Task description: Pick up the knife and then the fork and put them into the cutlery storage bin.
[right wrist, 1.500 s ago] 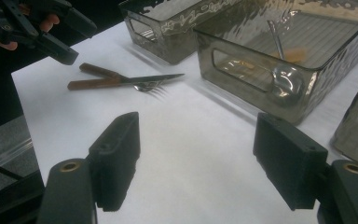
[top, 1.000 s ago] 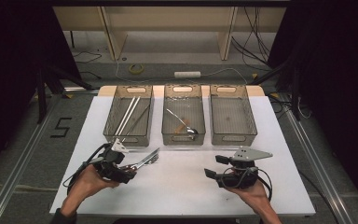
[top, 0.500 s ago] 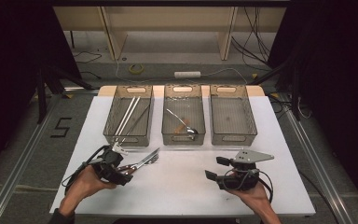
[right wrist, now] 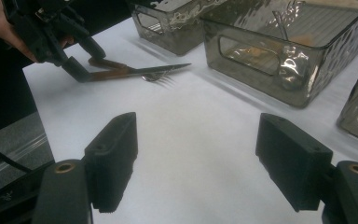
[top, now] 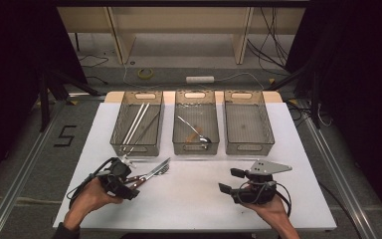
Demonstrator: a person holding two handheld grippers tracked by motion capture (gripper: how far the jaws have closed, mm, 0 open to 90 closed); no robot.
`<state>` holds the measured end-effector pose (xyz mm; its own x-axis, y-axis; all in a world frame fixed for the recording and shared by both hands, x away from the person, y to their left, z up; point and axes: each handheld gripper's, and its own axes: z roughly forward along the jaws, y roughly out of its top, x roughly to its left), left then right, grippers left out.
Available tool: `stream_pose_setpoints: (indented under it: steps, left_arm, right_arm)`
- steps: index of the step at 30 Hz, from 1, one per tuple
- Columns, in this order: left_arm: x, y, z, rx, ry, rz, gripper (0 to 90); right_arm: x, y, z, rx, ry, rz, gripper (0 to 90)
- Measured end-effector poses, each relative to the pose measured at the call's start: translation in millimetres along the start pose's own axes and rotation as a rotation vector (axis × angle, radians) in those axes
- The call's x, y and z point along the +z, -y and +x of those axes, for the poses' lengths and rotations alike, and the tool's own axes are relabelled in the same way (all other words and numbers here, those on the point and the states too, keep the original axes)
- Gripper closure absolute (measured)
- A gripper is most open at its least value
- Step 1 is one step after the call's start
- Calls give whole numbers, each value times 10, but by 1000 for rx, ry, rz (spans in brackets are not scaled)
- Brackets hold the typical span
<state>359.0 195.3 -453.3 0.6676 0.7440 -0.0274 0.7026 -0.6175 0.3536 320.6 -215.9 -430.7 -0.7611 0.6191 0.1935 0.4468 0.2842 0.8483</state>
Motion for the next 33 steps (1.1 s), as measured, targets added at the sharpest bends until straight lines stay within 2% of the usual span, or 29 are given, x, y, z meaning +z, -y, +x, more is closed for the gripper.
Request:
stream_pose_setpoints:
  steps: [8, 15, 20, 24, 28, 31, 33]
  left_arm:
    - [32, 32, 14, 11, -17, 32, 411]
    - [78, 37, 37, 16, -11, 22, 494]
    - [106, 13, 49, 28, 6, 32, 571]
    - [125, -11, 40, 37, -5, 56, 606]
    - [135, -30, 42, 27, -6, 60, 652]
    - [140, -39, 34, 37, -8, 60, 676]
    - [137, -39, 35, 52, -5, 57, 724]
  right_arm:
    - [8, -9, 16, -16, 0, 5, 305]
    - [19, -18, 28, -18, -1, 8, 307]
    - [24, -18, 18, -21, 4, 13, 309]
    - [27, -18, 18, -19, 2, 11, 310]
    - [26, -16, 19, -20, 3, 13, 312]
    - [25, -18, 18, -22, 5, 12, 313]
    - [24, -19, 21, -21, 5, 10, 313]
